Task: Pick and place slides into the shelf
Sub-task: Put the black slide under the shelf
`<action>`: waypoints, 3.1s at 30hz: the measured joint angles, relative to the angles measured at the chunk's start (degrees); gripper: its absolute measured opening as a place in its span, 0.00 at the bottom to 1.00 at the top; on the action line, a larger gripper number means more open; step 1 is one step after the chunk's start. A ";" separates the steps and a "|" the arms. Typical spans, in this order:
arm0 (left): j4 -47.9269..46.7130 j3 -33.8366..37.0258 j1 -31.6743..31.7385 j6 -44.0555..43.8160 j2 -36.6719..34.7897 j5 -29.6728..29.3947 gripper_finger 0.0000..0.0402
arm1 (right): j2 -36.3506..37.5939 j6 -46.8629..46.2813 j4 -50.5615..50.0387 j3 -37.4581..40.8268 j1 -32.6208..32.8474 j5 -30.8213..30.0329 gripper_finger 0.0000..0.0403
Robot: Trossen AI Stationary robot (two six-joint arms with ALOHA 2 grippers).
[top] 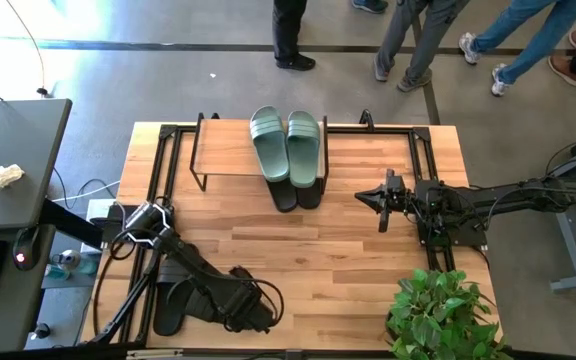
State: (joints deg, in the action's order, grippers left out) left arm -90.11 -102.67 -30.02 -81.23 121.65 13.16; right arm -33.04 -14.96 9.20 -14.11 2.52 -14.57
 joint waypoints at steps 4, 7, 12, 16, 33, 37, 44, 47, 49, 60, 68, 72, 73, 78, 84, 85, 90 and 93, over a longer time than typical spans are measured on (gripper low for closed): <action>-0.02 0.00 -0.40 0.58 0.16 -0.75 0.59 | 0.00 0.00 -0.16 0.00 0.01 0.00 0.00; 0.02 -0.03 -0.91 0.88 1.20 -1.00 0.59 | 0.00 0.00 -0.24 0.00 0.00 0.00 0.00; 0.11 0.27 -1.69 1.35 2.54 -1.86 0.59 | 0.00 0.00 -0.36 0.00 0.00 0.00 0.00; 0.30 1.43 -2.43 1.74 2.83 -2.47 0.59 | 0.04 0.00 -0.98 0.00 -0.01 -0.02 0.00; -0.45 1.88 -3.52 3.03 2.90 -9.83 0.59 | -0.35 0.00 -1.85 0.02 -0.01 -0.02 0.00; -0.61 1.93 -3.52 5.05 2.95 -11.42 0.59 | -0.35 0.00 -2.17 0.02 0.00 -0.01 0.00; -0.17 1.97 -3.34 5.51 2.97 -9.64 0.58 | -0.35 0.00 -2.19 0.02 -0.01 -0.02 0.00; -0.15 1.96 -3.37 4.89 2.97 -9.30 0.52 | -0.35 0.00 -2.21 0.02 -0.01 0.00 0.00; -0.17 1.95 -3.37 4.42 2.97 -9.24 0.45 | -0.35 0.00 -2.31 0.02 0.01 0.00 0.00; 0.44 1.84 -3.32 4.48 2.97 -10.07 0.02 | -0.35 0.00 -2.39 0.02 0.01 -0.02 0.00; -0.33 -0.90 -3.39 6.23 3.12 -13.54 0.02 | -0.35 0.00 -2.59 0.02 -0.01 -0.02 0.00; 0.95 -5.81 -3.42 9.11 3.30 -18.46 0.01 | -0.35 0.00 -2.58 0.02 0.00 0.00 0.00; 0.74 -7.27 -3.46 9.65 3.27 -20.61 0.01 | -0.35 0.00 -2.56 0.02 -0.01 -0.02 0.00; 0.48 -13.93 -3.41 17.09 3.20 -30.48 0.01 | -0.35 0.00 -2.79 0.02 0.00 0.00 0.00; 0.31 -19.06 -3.39 34.32 3.10 -43.69 0.01 | -0.35 0.00 -2.77 0.02 -0.01 -0.02 0.00; 0.31 -19.35 -3.39 38.04 3.08 -46.06 0.01 | -0.35 0.00 -2.78 0.02 -0.01 -0.02 0.00; 0.07 -18.07 -3.35 55.22 3.01 -54.26 0.00 | -0.35 0.00 -2.98 0.02 -0.01 0.00 0.00; 0.09 -15.56 -2.73 59.27 3.01 -54.87 0.00 | -0.33 0.00 -2.99 0.02 0.00 -0.02 0.00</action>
State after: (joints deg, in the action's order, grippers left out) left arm -90.02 -118.23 -32.75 -21.96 124.66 -41.71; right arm -33.37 -14.96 6.20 -14.09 2.52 -14.58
